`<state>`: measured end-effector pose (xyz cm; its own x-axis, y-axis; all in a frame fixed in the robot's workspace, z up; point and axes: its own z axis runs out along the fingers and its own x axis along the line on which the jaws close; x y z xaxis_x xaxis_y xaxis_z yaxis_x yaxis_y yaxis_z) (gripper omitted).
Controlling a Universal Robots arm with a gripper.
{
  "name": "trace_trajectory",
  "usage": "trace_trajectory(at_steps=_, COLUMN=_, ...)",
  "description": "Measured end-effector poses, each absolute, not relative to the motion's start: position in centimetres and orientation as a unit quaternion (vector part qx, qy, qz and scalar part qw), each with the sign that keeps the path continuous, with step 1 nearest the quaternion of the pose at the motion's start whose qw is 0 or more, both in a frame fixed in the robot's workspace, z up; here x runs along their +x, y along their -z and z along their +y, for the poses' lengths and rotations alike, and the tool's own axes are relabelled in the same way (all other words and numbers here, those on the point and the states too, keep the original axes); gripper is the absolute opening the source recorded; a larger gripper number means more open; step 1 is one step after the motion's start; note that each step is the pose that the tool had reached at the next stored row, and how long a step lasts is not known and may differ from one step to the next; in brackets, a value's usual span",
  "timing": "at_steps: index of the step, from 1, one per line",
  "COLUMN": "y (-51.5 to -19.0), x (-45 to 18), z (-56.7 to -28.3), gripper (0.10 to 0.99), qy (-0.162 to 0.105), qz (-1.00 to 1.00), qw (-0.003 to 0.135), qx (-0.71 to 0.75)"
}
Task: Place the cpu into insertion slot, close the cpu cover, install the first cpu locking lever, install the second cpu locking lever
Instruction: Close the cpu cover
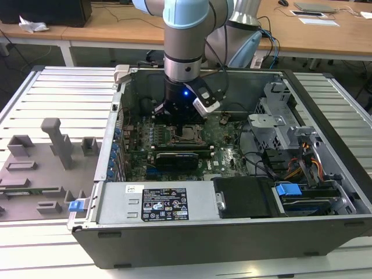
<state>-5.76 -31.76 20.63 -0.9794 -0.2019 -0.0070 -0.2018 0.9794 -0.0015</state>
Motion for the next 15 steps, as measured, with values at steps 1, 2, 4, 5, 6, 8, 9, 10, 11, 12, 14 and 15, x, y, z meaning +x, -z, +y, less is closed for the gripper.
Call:
trace_trajectory(at_steps=1, y=-20.67, x=-5.75, z=-31.75, gripper=0.106, qy=0.000, qz=0.995, qw=0.004, qx=-0.102)
trace_trajectory(at_steps=2, y=-20.67, x=-5.77, z=-31.75, gripper=0.106, qy=0.000, qz=0.995, qw=0.004, qx=-0.102)
trace_trajectory(at_steps=4, y=-20.69, x=-6.21, z=-31.62, gripper=0.106, qy=0.000, qz=0.995, qw=0.004, qx=-0.101)
trace_trajectory(at_steps=5, y=-20.68, x=-6.28, z=-31.57, gripper=0.106, qy=0.000, qz=0.995, qw=0.004, qx=-0.101)
trace_trajectory(at_steps=6, y=-20.68, x=-6.33, z=-31.52, gripper=0.106, qy=0.000, qz=0.995, qw=0.004, qx=-0.100)
trace_trajectory(at_steps=8, y=-20.63, x=-6.53, z=-31.37, gripper=0.106, qy=0.000, qz=0.995, qw=0.004, qx=-0.097)
trace_trajectory(at_steps=9, y=-20.59, x=-6.62, z=-31.33, gripper=0.106, qy=0.000, qz=0.995, qw=0.004, qx=-0.096)
trace_trajectory(at_steps=10, y=-20.57, x=-6.66, z=-31.30, gripper=0.106, qy=0.000, qz=0.995, qw=0.004, qx=-0.095)
trace_trajectory(at_steps=11, y=-20.52, x=-6.67, z=-31.30, gripper=0.106, qy=0.000, qz=0.996, qw=0.004, qx=-0.095)
trace_trajectory(at_steps=12, y=-20.43, x=-6.67, z=-31.30, gripper=0.106, qy=0.001, qz=0.996, qw=0.004, qx=-0.094)
trace_trajectory(at_steps=14, y=-20.32, x=-6.68, z=-31.31, gripper=0.106, qy=0.001, qz=0.996, qw=0.003, qx=-0.094)
trace_trajectory(at_steps=15, y=-20.28, x=-6.67, z=-31.30, gripper=0.106, qy=0.001, qz=0.996, qw=0.004, qx=-0.094)
